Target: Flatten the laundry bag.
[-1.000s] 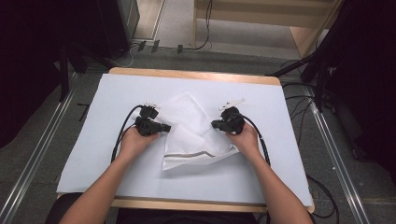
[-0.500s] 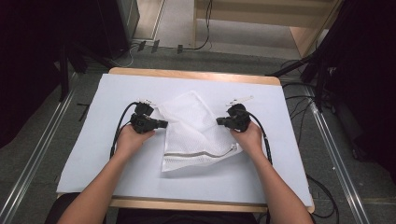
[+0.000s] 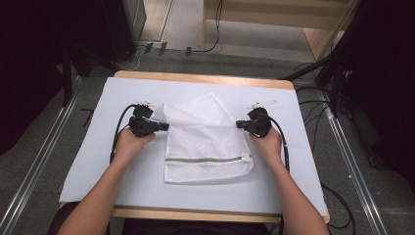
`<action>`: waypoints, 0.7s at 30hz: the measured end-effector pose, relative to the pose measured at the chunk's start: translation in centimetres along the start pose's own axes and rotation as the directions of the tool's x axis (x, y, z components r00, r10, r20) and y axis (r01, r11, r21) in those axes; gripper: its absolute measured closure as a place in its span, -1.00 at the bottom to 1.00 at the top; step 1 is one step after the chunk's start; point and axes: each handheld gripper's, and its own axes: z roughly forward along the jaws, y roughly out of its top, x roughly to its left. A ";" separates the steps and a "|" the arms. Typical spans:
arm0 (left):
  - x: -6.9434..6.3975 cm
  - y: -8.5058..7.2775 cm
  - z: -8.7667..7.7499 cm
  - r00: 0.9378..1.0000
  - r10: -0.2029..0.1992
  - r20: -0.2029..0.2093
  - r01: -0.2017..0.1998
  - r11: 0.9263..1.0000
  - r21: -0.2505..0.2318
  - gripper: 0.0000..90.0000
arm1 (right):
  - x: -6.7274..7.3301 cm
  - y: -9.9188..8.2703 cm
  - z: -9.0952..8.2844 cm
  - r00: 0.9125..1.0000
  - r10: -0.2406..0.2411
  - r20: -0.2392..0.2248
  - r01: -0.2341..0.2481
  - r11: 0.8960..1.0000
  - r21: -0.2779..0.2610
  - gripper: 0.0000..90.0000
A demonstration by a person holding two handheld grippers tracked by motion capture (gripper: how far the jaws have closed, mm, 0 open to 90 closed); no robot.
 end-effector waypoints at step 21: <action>1.1 -1.7 -1.5 0.999 -0.041 -0.001 0.041 0.997 0.073 1.00 | 0.1 -0.5 -0.4 1.000 0.014 -0.010 -0.014 0.999 -0.037 0.68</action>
